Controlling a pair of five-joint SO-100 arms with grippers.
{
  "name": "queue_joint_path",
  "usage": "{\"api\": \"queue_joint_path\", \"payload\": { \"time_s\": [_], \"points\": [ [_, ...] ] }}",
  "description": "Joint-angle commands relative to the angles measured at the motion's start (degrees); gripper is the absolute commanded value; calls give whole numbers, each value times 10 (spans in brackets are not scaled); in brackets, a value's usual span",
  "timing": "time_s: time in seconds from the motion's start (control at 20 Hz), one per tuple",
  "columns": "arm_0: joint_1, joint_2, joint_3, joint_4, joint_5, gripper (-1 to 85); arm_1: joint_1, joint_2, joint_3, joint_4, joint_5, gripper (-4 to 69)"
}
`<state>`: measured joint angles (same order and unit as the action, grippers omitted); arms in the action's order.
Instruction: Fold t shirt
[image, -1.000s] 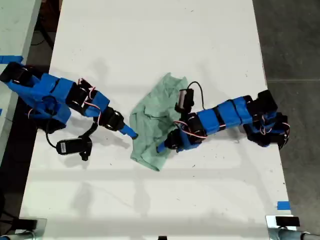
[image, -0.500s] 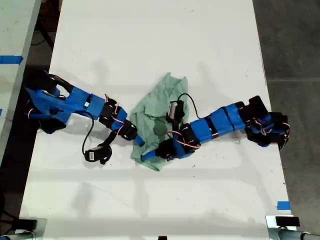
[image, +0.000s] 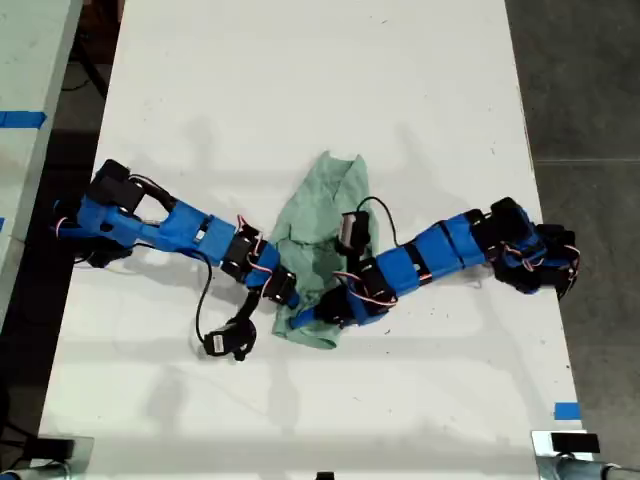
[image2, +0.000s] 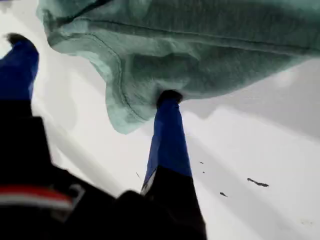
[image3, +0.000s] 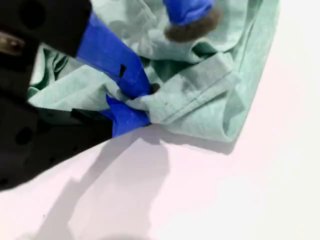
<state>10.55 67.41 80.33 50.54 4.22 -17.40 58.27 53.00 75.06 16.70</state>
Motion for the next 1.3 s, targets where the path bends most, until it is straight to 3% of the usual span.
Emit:
{"api": "queue_joint_path", "payload": {
  "time_s": [0.0,0.15,0.35,0.65,0.85,1.1,1.25],
  "points": [
    [31,22,-37,1,-30,-3,-11,12,-22,11,18,-15],
    [48,43,-45,1,-52,-3,-36,18,-27,36,83,-13],
    [69,48,-72,0,-70,-3,-81,40,-38,56,104,-13],
    [43,41,-190,50,-12,-3,-91,156,-40,69,69,-13],
    [-47,130,-191,93,60,-3,-15,254,-17,76,-6,-13],
    [-204,255,-165,221,125,-3,148,329,18,109,-148,-13],
    [-301,285,-146,265,169,17,256,330,40,127,-229,-13]
  ]
}}
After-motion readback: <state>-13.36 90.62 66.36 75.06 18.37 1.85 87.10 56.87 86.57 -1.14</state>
